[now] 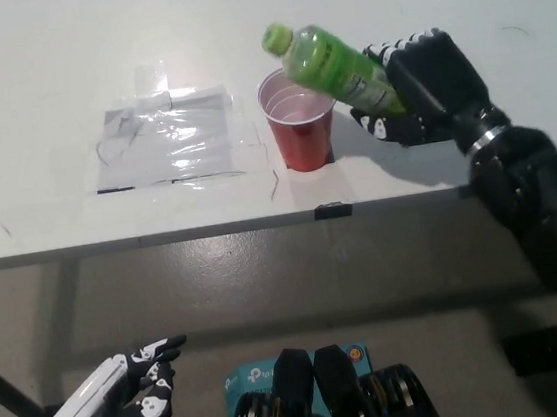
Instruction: The robot uses its right hand to pick up a bottle kept in the middle of the desk and tilt it into a cup kept next to it to pour water out
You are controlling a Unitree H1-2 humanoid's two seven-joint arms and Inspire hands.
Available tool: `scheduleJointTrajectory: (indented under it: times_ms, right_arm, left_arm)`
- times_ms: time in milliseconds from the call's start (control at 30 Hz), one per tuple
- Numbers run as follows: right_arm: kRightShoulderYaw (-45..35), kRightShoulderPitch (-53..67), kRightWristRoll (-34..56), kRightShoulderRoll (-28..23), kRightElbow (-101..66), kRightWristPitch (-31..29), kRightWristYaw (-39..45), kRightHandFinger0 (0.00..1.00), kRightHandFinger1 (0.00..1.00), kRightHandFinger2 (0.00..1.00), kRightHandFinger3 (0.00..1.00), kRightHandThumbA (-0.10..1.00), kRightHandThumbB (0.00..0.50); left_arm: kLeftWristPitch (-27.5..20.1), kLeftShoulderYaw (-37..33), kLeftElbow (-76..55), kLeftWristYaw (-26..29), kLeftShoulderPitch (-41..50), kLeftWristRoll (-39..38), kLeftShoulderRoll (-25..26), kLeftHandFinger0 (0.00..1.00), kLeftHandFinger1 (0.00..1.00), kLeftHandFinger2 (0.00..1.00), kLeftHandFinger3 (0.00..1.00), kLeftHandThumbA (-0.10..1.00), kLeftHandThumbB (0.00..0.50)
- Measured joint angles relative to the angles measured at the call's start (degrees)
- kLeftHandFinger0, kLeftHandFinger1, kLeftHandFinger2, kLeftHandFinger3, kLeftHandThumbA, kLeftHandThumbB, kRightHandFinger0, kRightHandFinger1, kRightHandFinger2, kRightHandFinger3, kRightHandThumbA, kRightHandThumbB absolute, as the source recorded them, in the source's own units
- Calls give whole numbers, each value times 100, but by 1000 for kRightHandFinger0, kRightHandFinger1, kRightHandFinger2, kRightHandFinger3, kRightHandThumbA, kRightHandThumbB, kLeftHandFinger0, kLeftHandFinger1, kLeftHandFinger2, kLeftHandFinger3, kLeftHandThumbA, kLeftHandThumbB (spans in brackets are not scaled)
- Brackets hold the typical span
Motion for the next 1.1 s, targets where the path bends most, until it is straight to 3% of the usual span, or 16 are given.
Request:
scheduleJointTrajectory:
  times_ms: [167, 267, 333, 567, 833, 867, 967, 1100]
  right_arm:
    - [-655, 77, 529, 369, 97, 294, 75, 0, 0, 24, 306, -100, 42]
    - [-1024, 80, 854, 518, 161, 427, 76, 0, 6, 191, 311, -100, 24]
    - [-1249, 79, 1048, 593, 196, 495, 74, 0, 27, 240, 339, -100, 6]
    - [-1783, 2, 1840, 675, 395, 640, 14, 0, 4, 234, 317, -100, 19]
    - [-1761, -96, 2484, 768, 1127, 352, -200, 0, 28, 260, 361, -100, 7]
    - [-1699, -96, 2530, 781, 1279, 255, -247, 0, 73, 351, 375, -100, 0]
    - [-1569, -95, 2626, 807, 1630, 37, -333, 0, 71, 378, 364, -100, 2]
    - [-1254, -101, 2627, 789, 2001, -305, -672, 0, 65, 359, 387, -100, 0]
  left_arm:
    - [-9, -11, 0, 1, 62, 7, -58, 959, 982, 1000, 1000, 733, 127]
    - [-16, -12, 0, 0, 72, 8, -61, 948, 977, 1000, 1000, 732, 122]
    - [-26, -12, -1, 0, 82, 11, -61, 947, 977, 1000, 1000, 730, 128]
    - [-78, 18, -18, 1, 148, 10, -65, 937, 976, 1000, 1000, 714, 115]
    - [-158, 24, -19, 2, 187, 29, -65, 915, 963, 1000, 1000, 701, 111]
    - [-178, 30, -19, 2, 193, 29, -65, 914, 966, 1000, 1000, 700, 106]
    - [-202, 37, -16, 1, 197, 29, -65, 912, 967, 1000, 1000, 694, 106]
    - [-210, 39, -9, 2, 200, 28, -65, 920, 969, 1000, 1000, 697, 110]
